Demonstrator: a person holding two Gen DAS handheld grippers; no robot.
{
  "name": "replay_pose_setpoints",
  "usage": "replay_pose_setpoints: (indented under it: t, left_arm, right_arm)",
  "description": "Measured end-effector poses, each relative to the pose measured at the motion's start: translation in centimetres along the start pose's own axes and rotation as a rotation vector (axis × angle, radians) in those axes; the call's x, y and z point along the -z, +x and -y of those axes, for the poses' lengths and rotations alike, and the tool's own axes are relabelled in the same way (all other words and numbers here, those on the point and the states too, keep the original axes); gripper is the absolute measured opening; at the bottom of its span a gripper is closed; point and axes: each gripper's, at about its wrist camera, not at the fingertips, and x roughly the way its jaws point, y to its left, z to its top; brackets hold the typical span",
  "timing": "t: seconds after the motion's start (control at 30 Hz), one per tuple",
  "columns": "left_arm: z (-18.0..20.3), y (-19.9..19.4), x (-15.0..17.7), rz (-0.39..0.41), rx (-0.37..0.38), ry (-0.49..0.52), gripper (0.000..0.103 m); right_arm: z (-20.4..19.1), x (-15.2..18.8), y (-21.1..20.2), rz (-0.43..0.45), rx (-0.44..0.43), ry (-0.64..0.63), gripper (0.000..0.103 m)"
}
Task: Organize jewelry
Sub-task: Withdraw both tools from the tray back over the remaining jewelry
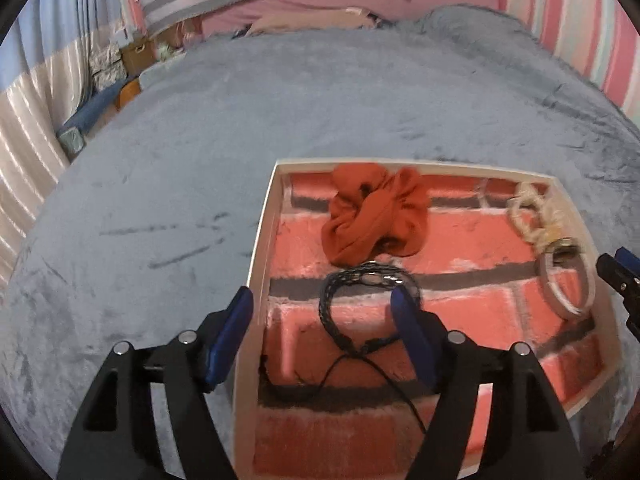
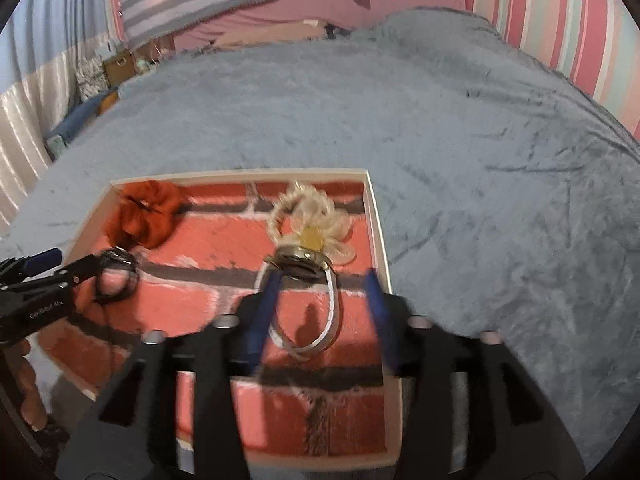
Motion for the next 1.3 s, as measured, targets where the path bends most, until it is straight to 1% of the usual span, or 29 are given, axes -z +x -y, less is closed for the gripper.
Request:
replay_pose_setpoints:
  t: [0.03,0.07,0.1,0.13,0.17,0.2,0.3,0.43,0.5,0.57,0.67,0.73,0.83,0.9,0.97,1.03,1.1,1.17,1.23,1.27,1.3]
  left_arm:
    - [-0.1,-0.9,0.0,-0.001,0.016,-0.001,0.07]
    - [-0.3,-1.6,0.0,0.004,0.027,-0.006,0.071]
    - [-0.5,-2.5,0.0,0.016,0.043,-0.013,0.074]
    - [-0.7,-3.5,0.1,0.029,0.06,-0.019,0.081]
    - [-1.1,-4.9,0.2,0.049,0.073,-0.026,0.084]
    - [-1.4,-6.1,0.4,0.07,0.077,-0.028,0.088]
    - [-2.4,-10.0,1.5,0.135,0.099,-0.009,0.093]
    - [-4.1,-14.8,4.1,0.229,0.092,0.02,0.095]
    - [-4.5,-16.3,5.5,0.246,0.095,0.03,0.095]
    - [-5.1,-17.5,7.0,0.255,0.099,0.037,0.095]
    - [-6.0,-18.7,9.1,0.269,0.076,0.035,0.095]
    - [-6.7,-19.5,10.7,0.265,0.093,0.034,0.095]
    - [-7.2,-20.0,12.7,0.241,0.097,0.042,0.095]
    - [-7.3,-20.6,14.0,0.255,0.056,0.052,0.095]
    - [-7.5,-21.1,15.3,0.274,0.039,0.055,0.095]
    - [-7.6,-21.5,16.6,0.271,0.057,0.057,0.095]
    - [-7.8,-21.4,17.4,0.256,0.073,0.055,0.095]
    - [-8.1,-21.6,18.1,0.257,0.069,0.042,0.095]
    - [-8.4,-21.7,18.7,0.258,0.07,0.034,0.095]
    - [-8.6,-21.6,19.1,0.255,0.065,0.026,0.095]
    - [-8.8,-21.6,19.4,0.253,0.061,0.021,0.095]
  right_arm:
    - [0.1,0.0,-1.0,0.014,0.003,-0.002,0.072]
    - [0.3,0.0,-2.0,0.026,0.003,-0.002,0.079]
    - [0.5,0.1,-3.2,0.041,-0.001,0.001,0.091]
    - [0.7,0.3,-4.1,0.052,-0.004,0.004,0.097]
    - [0.9,0.5,-5.1,0.063,-0.008,0.006,0.099]
    - [1.2,0.9,-6.4,0.072,-0.012,0.006,0.099]
    - [2.2,2.1,-9.0,0.063,-0.018,0.014,0.099]
    - [3.1,4.4,-11.9,0.055,0.002,0.024,0.099]
    - [3.3,5.6,-13.0,0.059,0.032,0.034,0.099]
    - [3.6,7.4,-14.4,0.085,0.064,0.062,0.099]
    - [3.8,9.6,-15.9,0.147,0.078,0.077,0.099]
    - [3.6,11.1,-17.0,0.167,0.096,0.067,0.099]
    - [3.2,12.7,-18.0,0.166,0.06,0.064,0.099]
    - [3.0,13.6,-18.8,0.173,0.037,0.071,0.099]
    - [2.7,14.8,-19.9,0.196,-0.013,0.084,0.099]
    - [2.6,15.8,-20.7,0.212,-0.04,0.095,0.099]
    - [2.5,16.5,-21.3,0.203,-0.03,0.103,0.099]
    - [2.4,17.0,-21.6,0.193,-0.013,0.113,0.099]
    - [2.3,17.6,-22.2,0.204,0.01,0.121,0.099]
    - [2.0,17.9,-22.6,0.215,0.051,0.117,0.099]
    - [1.9,18.1,-22.7,0.218,0.072,0.109,0.099]
